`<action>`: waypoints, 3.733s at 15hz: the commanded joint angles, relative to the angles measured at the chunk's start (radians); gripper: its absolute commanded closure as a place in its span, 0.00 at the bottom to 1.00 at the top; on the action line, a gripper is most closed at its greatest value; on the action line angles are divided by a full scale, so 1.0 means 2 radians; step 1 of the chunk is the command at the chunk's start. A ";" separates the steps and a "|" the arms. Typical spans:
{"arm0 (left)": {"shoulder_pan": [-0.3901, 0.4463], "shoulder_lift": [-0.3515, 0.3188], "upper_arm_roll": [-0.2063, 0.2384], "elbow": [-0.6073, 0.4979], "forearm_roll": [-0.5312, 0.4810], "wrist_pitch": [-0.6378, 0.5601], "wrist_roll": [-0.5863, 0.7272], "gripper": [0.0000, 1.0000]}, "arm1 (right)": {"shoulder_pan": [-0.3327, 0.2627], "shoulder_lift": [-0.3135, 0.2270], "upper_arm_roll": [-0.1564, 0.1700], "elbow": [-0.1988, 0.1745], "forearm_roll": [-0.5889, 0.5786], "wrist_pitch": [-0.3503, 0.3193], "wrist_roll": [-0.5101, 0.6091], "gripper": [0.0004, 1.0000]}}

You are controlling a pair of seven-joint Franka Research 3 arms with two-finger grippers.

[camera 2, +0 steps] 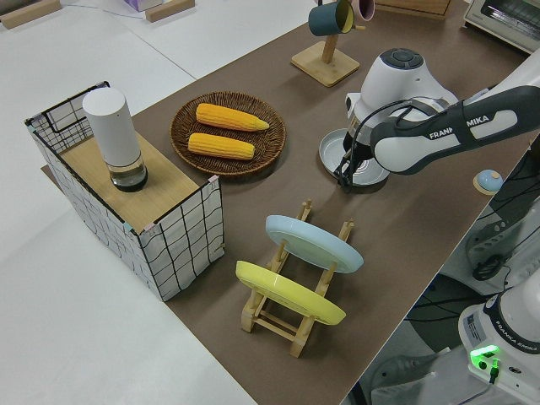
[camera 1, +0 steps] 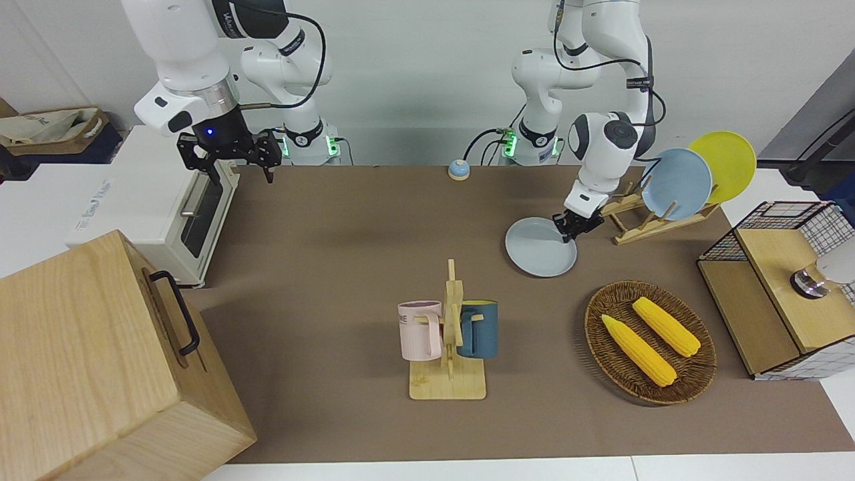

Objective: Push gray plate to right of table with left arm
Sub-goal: 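Push the gray plate with the left gripper away from the basket, then keep pushing the gray plate with the left gripper toward the toaster oven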

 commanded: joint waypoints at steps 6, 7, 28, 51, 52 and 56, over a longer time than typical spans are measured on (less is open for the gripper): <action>-0.002 0.005 -0.001 -0.005 -0.002 0.012 0.002 1.00 | 0.000 -0.003 0.000 0.001 0.003 -0.005 0.002 0.02; -0.003 0.005 -0.005 -0.005 -0.002 0.012 -0.003 1.00 | 0.000 -0.003 0.000 0.001 0.003 -0.005 0.002 0.02; -0.238 0.078 -0.041 0.082 -0.004 0.014 -0.337 1.00 | 0.000 -0.003 0.000 0.001 0.003 -0.005 0.002 0.02; -0.331 0.243 -0.099 0.319 0.018 0.013 -0.586 1.00 | 0.000 -0.003 0.000 0.001 0.003 -0.006 0.002 0.02; -0.333 0.247 -0.099 0.324 0.015 0.013 -0.587 1.00 | 0.000 -0.003 0.000 0.001 0.003 -0.005 0.002 0.02; -0.332 0.248 -0.100 0.324 0.015 0.013 -0.586 0.91 | 0.000 -0.003 0.000 0.001 0.003 -0.005 0.002 0.02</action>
